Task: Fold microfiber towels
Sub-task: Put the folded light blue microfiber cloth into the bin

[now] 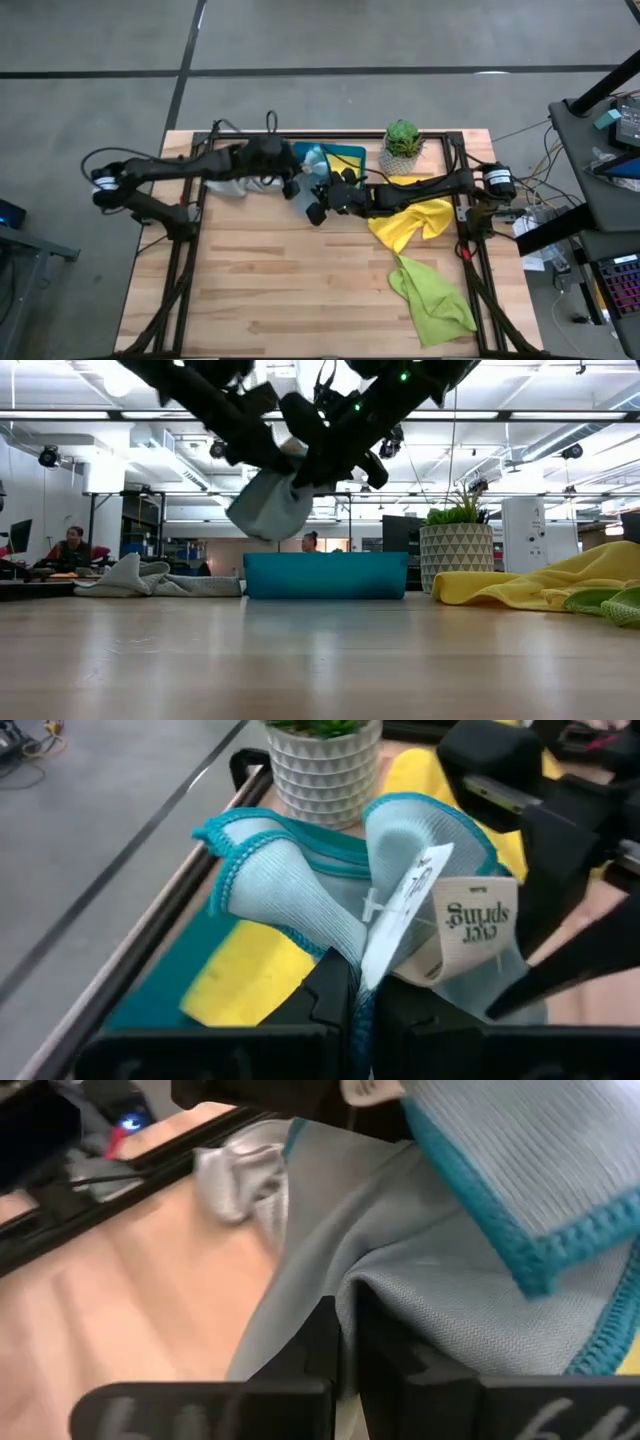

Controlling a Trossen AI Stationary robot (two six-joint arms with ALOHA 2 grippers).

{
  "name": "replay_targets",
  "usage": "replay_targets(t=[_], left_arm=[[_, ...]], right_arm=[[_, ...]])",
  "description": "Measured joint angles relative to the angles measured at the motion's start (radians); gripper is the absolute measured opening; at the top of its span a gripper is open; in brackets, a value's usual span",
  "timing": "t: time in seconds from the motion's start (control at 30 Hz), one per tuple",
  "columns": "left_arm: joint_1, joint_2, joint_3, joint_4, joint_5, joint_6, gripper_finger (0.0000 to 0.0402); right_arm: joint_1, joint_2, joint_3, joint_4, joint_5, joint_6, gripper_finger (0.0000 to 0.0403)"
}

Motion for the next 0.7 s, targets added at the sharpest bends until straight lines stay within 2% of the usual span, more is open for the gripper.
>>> replay_targets(t=[0.37,0.57,0.7], left_arm=[[0.165,0.251,0.245,-0.082,0.046,0.241,0.0000],[0.210,0.363,0.346,-0.086,0.108,0.364,0.0000],[0.223,0.430,0.393,-0.094,0.116,0.454,0.0000]], right_arm=[[-0.104,0.002,-0.012,0.000,0.107,-0.071,0.0013],[-0.144,0.027,-0.022,0.007,0.109,-0.060,0.0013],[-0.158,0.086,-0.022,0.042,0.054,-0.045,0.0013]])
